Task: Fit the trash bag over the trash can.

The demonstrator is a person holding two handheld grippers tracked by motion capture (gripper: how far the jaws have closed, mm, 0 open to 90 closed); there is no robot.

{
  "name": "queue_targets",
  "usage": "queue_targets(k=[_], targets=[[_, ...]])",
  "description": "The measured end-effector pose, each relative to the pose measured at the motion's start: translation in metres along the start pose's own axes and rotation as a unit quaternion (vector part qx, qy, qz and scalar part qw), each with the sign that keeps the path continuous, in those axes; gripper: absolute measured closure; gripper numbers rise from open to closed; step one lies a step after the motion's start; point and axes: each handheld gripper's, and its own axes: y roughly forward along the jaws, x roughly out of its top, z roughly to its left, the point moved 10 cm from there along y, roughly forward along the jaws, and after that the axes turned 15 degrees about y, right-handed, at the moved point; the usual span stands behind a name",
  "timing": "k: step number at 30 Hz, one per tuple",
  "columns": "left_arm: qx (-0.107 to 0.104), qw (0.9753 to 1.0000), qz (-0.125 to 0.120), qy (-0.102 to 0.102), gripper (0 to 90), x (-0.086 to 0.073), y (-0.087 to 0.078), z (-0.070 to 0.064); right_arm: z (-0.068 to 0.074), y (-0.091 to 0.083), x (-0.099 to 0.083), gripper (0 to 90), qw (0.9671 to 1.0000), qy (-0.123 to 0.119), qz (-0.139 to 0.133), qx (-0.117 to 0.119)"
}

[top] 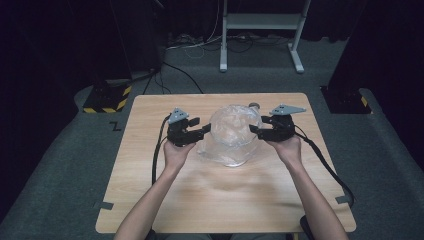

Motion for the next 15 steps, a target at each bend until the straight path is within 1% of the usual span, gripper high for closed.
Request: queue_targets(k=[2,6,7,8,9,10,13,14,15], targets=[[-0.001,1.0,0.002,0.003,41.7,0.0,0.001,-0.001,0.0,0.0,0.0,34.4,1.0,0.001,0.001,0.004],[-0.003,1.0,0.005,0.003,41.9,-0.002,0.004,-0.004,0.002,0.004,-0.008,33.3,0.9998,-0.001,0.019,0.008],[-0.004,1.0,0.007,0.003,42.0,-0.002,0.005,-0.004,0.002,0.004,-0.008,33.6,0.9998,-0.002,0.017,0.009],[-0.005,0.9999,0.008,0.004,41.9,-0.003,0.005,-0.005,0.002,0.004,-0.008,34.4,0.9998,0.003,0.012,0.013],[-0.005,0.9999,0.008,0.005,42.0,-0.003,0.005,-0.005,0.002,0.003,-0.008,34.5,0.9997,0.012,0.005,0.022],[-0.005,0.9999,0.009,0.006,42.1,-0.003,0.005,-0.005,0.0,0.002,-0.008,34.5,0.9993,0.024,0.001,0.029],[-0.002,1.0,0.008,0.005,42.1,-0.003,0.005,-0.003,-0.009,-0.004,-0.007,34.3,0.9977,0.053,-0.015,0.039],[-0.004,1.0,0.007,0.002,42.1,-0.003,0.005,-0.003,-0.012,-0.007,-0.006,34.6,0.9976,0.054,-0.02,0.037],[-0.004,1.0,0.007,0.0,42.1,-0.003,0.006,-0.003,-0.013,-0.01,-0.005,35.0,0.9979,0.05,-0.024,0.033]])
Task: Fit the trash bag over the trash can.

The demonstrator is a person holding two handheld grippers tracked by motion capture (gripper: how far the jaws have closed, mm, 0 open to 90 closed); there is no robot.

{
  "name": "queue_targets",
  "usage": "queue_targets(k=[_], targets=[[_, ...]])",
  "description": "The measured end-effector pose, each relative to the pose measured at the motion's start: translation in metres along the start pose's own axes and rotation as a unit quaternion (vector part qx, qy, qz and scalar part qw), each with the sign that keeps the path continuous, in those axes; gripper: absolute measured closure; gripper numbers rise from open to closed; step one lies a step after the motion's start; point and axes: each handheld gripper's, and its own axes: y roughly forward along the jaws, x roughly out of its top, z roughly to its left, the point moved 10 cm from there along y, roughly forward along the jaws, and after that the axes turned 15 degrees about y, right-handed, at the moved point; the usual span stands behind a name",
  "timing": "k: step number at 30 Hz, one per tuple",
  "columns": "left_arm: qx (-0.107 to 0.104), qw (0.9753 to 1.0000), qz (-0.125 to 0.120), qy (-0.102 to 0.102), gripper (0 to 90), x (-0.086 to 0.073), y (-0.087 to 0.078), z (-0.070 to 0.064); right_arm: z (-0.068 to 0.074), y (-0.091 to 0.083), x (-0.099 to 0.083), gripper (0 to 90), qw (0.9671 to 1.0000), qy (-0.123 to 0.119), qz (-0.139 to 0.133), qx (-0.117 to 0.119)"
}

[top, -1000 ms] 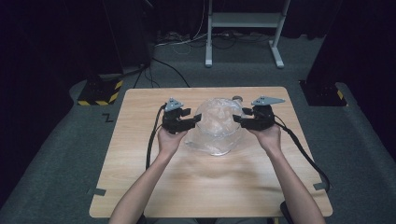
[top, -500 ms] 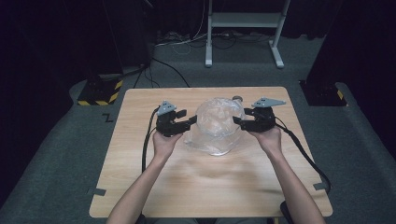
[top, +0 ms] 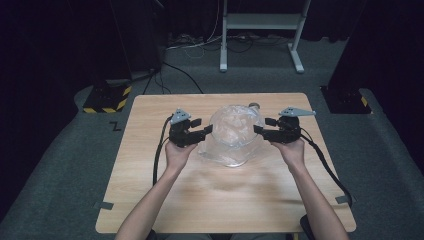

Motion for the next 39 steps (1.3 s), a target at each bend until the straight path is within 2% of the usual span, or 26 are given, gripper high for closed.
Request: queue_targets(k=[10,21,26,36,39], targets=[[0.0,0.9999,0.003,0.011,42.1,0.0,0.0,-0.002,0.001,-0.011,0.001,37.3,0.9998,-0.013,-0.015,-0.001],[0.006,1.0,-0.001,0.007,41.8,0.0,-0.011,0.002,0.006,-0.022,0.002,38.3,0.9993,-0.025,-0.026,-0.002],[0.011,0.9998,-0.005,0.014,41.8,0.003,-0.015,0.002,0.003,-0.027,0.002,38.7,0.9993,-0.02,-0.033,-0.003],[0.014,0.9997,0.004,0.019,42.5,0.001,-0.019,0.002,-0.001,-0.039,-0.001,39.5,0.999,-0.02,-0.038,-0.008],[0.019,0.9997,-0.006,0.016,42.5,0.004,-0.024,0.002,0.0,-0.042,0.0,39.7,0.9989,-0.021,-0.041,-0.008]])
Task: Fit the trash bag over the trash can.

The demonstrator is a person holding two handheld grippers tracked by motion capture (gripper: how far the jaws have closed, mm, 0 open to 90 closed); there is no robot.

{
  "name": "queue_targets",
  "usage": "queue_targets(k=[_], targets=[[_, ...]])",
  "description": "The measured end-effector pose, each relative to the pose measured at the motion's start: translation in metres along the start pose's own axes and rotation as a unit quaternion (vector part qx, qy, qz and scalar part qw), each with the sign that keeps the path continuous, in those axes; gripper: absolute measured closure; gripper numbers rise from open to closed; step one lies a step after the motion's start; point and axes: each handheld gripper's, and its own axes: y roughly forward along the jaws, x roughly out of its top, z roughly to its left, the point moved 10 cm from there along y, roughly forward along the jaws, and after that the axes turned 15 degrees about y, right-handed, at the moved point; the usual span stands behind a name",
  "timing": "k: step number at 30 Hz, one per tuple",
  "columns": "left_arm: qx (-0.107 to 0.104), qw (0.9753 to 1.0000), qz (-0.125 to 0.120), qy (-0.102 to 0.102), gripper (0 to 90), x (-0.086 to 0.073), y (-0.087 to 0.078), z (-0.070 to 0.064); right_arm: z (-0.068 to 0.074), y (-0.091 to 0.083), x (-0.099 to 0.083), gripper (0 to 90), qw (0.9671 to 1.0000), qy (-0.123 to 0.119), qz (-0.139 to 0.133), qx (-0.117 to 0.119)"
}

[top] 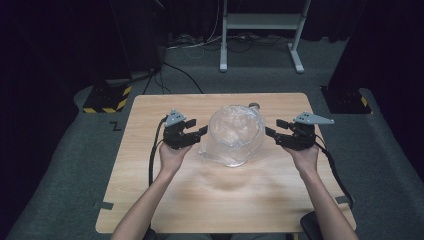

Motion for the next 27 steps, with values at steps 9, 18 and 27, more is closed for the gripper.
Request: queue_targets(k=[9,18,27], targets=[[0.006,1.0,-0.002,0.0,42.5,-0.004,-0.012,0.003,0.002,-0.006,-0.002,40.4,1.0,0.003,-0.002,0.002],[0.012,0.9999,0.006,0.001,42.3,-0.013,-0.021,0.006,0.004,-0.01,-0.01,40.9,0.9999,-0.012,0.007,-0.004],[0.011,0.9998,0.016,0.001,42.3,-0.025,-0.026,0.003,-0.002,-0.021,-0.018,41.3,0.9998,-0.013,0.006,-0.017]])
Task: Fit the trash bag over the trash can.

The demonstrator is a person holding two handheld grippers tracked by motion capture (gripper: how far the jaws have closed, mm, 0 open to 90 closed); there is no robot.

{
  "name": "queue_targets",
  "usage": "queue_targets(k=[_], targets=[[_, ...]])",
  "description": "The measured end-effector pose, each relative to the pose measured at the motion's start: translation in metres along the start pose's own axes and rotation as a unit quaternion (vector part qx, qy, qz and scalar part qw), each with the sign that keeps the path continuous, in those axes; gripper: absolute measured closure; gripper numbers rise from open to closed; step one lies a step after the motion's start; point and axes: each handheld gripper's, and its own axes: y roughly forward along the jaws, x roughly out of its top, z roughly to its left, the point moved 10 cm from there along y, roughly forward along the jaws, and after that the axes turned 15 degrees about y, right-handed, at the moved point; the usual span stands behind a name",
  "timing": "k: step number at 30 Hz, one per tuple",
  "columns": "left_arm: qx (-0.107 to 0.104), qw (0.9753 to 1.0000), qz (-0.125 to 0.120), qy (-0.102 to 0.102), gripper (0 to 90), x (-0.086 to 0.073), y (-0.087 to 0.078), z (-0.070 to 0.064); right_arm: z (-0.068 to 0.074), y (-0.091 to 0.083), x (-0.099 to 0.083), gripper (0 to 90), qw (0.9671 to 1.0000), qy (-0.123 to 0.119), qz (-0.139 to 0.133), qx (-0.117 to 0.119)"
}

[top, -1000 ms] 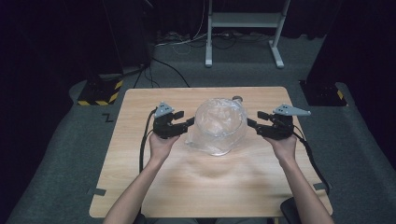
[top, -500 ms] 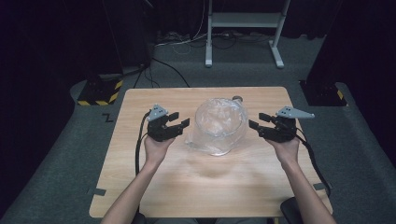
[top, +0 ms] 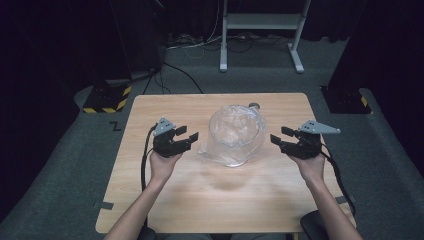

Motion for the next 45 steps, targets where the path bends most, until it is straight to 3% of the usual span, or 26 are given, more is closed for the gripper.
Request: queue_targets(k=[10,16,20,26,45], targets=[[0.004,1.0,0.0,0.005,42.1,-0.007,-0.002,-0.002,0.003,0.0,-0.008,41.9,1.0,-0.007,0.003,0.001],[0.01,0.9999,0.007,0.004,42.1,-0.013,-0.001,-0.001,-0.007,-0.001,-0.016,41.9,0.9999,0.003,0.01,-0.01],[0.012,0.9999,0.011,0.006,42.1,-0.016,0.001,0.0,-0.013,0.001,-0.021,41.9,0.9996,-0.003,0.016,-0.025],[0.02,0.9995,0.022,0.014,42.1,-0.023,0.005,0.003,-0.021,0.009,-0.031,41.9,0.9991,0.014,0.03,-0.025],[0.037,0.9974,0.062,0.002,42.0,-0.05,0.024,0.018,-0.044,0.021,-0.045,41.8,0.9973,0.039,0.045,-0.043]])
